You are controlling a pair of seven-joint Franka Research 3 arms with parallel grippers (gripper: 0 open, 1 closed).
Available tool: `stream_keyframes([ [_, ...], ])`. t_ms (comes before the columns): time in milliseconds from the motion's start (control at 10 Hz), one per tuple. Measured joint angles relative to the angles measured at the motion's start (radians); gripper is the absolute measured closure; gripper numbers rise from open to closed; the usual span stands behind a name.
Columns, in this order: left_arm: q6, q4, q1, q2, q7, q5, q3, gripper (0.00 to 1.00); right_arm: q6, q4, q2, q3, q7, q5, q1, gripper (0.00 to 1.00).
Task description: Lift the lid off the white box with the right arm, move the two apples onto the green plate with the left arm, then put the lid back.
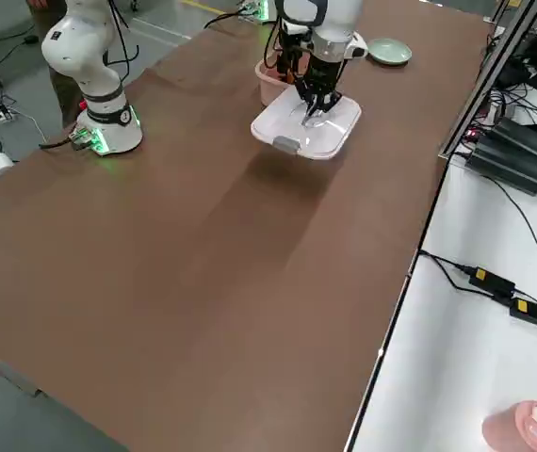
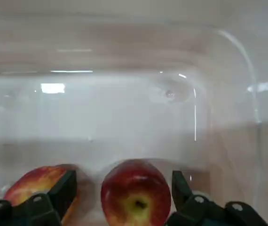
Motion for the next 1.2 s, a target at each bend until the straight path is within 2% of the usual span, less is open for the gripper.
stream_keyframes([
  [200, 0.035, 0.0, 0.0, 0.032, -0.015, 0.013, -0.001, 0.07, -0.008, 0.0, 0.0, 0.0, 0.0, 0.0, -0.003, 0.93],
  [500, 0.038, 0.0, -0.022, 0.037, -0.035, 0.014, -0.003, 0.03, -0.011, 0.0, 0.0, 0.0, 0.0, 0.0, -0.004, 0.94],
  [900, 0.037, -0.027, -0.038, 0.045, -0.053, 0.014, -0.003, 0.03, -0.02, 0.0, 0.0, -0.001, -0.002, 0.0, -0.009, 0.94],
  [1100, 0.037, -0.036, -0.038, 0.047, -0.055, 0.014, -0.003, 0.05, -0.021, 0.0, 0.0, -0.001, -0.006, 0.008, -0.014, 0.94],
  [1200, 0.037, -0.038, -0.038, 0.047, -0.056, 0.014, -0.003, 0.12, -0.021, 0.0, 0.0, -0.001, -0.006, 0.011, -0.015, 0.94],
])
